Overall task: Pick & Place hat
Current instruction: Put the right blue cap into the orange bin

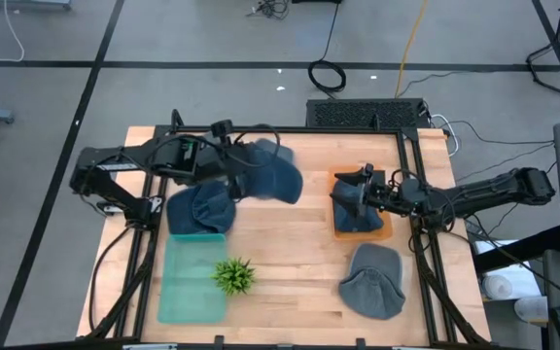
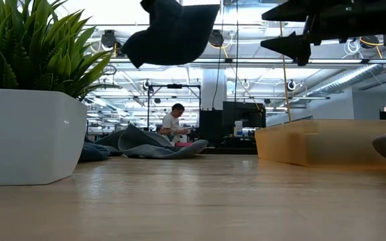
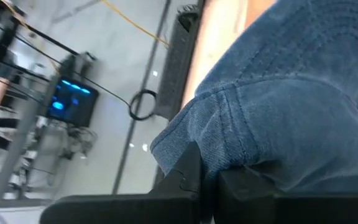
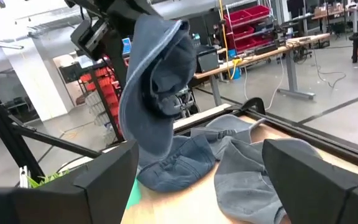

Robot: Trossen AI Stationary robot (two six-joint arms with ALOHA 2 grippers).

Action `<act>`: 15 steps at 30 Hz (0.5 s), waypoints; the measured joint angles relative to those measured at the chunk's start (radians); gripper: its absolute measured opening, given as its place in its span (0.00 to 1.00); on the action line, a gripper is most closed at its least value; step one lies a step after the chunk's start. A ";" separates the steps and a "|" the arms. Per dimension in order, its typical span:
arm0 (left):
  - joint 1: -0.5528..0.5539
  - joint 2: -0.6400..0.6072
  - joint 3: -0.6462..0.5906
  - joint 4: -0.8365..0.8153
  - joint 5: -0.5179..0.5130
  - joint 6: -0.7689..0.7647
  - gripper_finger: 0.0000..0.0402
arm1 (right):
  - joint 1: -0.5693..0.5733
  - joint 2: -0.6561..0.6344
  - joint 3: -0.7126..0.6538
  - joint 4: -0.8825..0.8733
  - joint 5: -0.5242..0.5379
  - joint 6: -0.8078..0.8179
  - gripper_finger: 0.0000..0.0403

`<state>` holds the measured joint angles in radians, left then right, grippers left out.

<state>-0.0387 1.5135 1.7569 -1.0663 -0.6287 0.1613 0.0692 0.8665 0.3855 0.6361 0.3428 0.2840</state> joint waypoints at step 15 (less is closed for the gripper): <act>-0.003 0.034 0.000 0.297 -0.108 0.150 0.01 | 0.000 0.000 -0.002 0.076 -0.005 -0.019 0.81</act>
<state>-0.0414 1.5477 1.7566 -0.7689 -0.7372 0.3111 0.0692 0.8665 0.3840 0.7121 0.3380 0.2647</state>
